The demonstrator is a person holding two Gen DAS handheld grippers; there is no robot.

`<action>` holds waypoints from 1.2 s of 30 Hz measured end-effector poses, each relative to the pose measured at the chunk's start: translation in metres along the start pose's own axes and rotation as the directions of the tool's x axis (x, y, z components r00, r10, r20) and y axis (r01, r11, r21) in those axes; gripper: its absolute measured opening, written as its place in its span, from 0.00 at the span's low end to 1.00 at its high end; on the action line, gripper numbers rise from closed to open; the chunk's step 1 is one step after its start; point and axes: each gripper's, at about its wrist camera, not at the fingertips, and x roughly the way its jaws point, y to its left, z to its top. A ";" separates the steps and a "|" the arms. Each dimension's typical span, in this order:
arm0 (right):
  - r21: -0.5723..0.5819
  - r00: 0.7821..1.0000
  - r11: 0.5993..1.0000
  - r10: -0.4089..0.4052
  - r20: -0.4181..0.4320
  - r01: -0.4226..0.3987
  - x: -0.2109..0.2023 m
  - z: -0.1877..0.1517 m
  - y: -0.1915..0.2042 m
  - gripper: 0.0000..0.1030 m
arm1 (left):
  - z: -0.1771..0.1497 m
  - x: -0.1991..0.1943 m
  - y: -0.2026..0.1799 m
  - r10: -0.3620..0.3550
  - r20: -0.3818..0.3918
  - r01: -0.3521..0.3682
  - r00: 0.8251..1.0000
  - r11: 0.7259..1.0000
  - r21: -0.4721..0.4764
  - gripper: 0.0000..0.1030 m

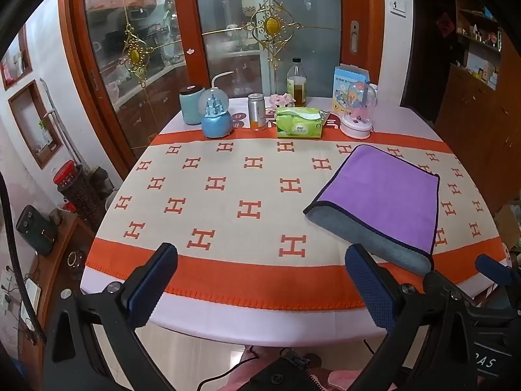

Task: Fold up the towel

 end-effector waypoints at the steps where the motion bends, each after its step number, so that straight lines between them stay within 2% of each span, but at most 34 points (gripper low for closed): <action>1: -0.002 1.000 1.000 -0.003 -0.001 0.003 0.000 0.000 0.000 0.99 | 0.000 0.000 0.000 0.002 0.003 -0.002 1.000 1.000 -0.001 0.99; 12: -0.003 1.000 1.000 -0.007 -0.010 0.007 -0.001 0.001 0.001 0.99 | 0.004 0.003 -0.017 0.012 -0.001 -0.012 1.000 1.000 -0.005 0.99; 14: -0.003 1.000 1.000 -0.008 -0.010 0.008 -0.002 0.001 0.001 0.99 | 0.000 0.000 0.001 -0.012 0.005 0.012 1.000 1.000 -0.012 0.99; 28: -0.012 1.000 1.000 -0.006 -0.013 0.006 -0.001 -0.005 0.000 0.99 | 0.000 0.000 0.003 -0.009 -0.002 0.009 1.000 1.000 -0.008 0.99; 36: -0.014 1.000 1.000 -0.006 -0.011 0.006 -0.008 -0.007 -0.005 0.99 | -0.016 -0.008 -0.005 0.008 -0.003 -0.008 1.000 1.000 -0.004 0.99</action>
